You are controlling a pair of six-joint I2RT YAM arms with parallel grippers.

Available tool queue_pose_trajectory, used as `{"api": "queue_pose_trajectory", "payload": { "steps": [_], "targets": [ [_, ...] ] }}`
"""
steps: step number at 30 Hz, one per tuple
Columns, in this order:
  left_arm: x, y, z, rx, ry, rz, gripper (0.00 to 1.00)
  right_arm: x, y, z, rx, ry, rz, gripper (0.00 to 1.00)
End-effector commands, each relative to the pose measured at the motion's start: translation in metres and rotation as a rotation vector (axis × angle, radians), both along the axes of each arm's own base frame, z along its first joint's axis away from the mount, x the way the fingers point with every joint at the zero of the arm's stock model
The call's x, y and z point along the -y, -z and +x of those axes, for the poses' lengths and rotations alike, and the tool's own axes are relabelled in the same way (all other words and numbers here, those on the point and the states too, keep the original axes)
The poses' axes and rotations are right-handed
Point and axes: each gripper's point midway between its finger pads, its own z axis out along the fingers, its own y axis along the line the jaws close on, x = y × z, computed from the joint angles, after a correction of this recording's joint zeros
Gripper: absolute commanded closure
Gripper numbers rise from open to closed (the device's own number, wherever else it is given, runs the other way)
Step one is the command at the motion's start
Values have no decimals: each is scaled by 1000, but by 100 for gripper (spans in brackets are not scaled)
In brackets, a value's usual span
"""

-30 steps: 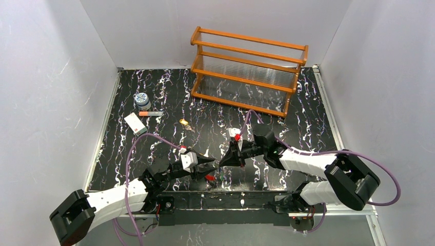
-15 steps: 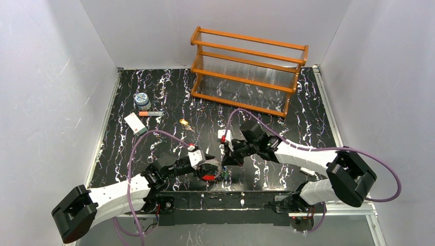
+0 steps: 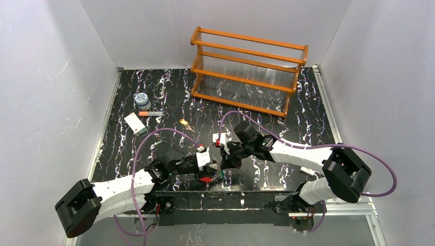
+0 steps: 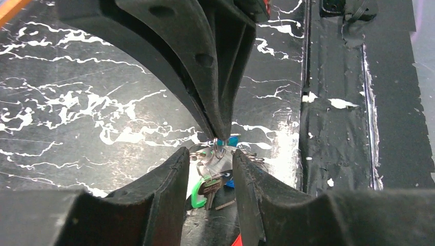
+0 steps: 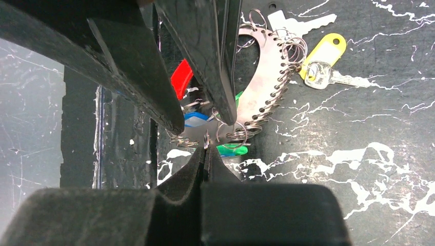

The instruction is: Put the keys on the keyring

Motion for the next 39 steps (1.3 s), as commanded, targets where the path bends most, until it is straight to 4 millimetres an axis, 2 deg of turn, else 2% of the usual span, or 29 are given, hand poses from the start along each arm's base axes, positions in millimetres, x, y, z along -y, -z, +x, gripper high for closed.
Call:
{"api": "queue_pose_trajectory", "payload": {
  "steps": [1,7,13,15,21,23,26,29,33,39],
  "targets": [
    [9,-8,-6,-1,58,-23,66,-17,-35,0,20,-32,124,99],
    [13,-9,-6,4,69,-38,81,-22,-42,-3,23,-55,157,99],
    [16,-6,-5,-4,77,-28,91,-22,-43,-2,30,-54,153,99],
    [16,-3,-5,-8,74,-21,100,-22,-45,-2,33,-53,158,99],
    [13,-1,-6,-39,54,-21,100,-23,-53,-3,47,-50,202,97],
    [12,-3,-6,-43,40,-33,100,-23,-57,-3,62,-45,230,88],
    [9,-7,-5,-40,13,-64,100,-22,-64,-2,81,-30,281,65],
    [6,-13,-3,-37,-25,-110,100,-20,-71,0,86,-16,329,51],
    [4,-21,0,-35,-62,-175,100,-11,-74,-3,51,-31,375,40],
    [3,-33,-2,-27,-72,-250,100,9,-81,5,-6,-17,465,36]
  ]
}}
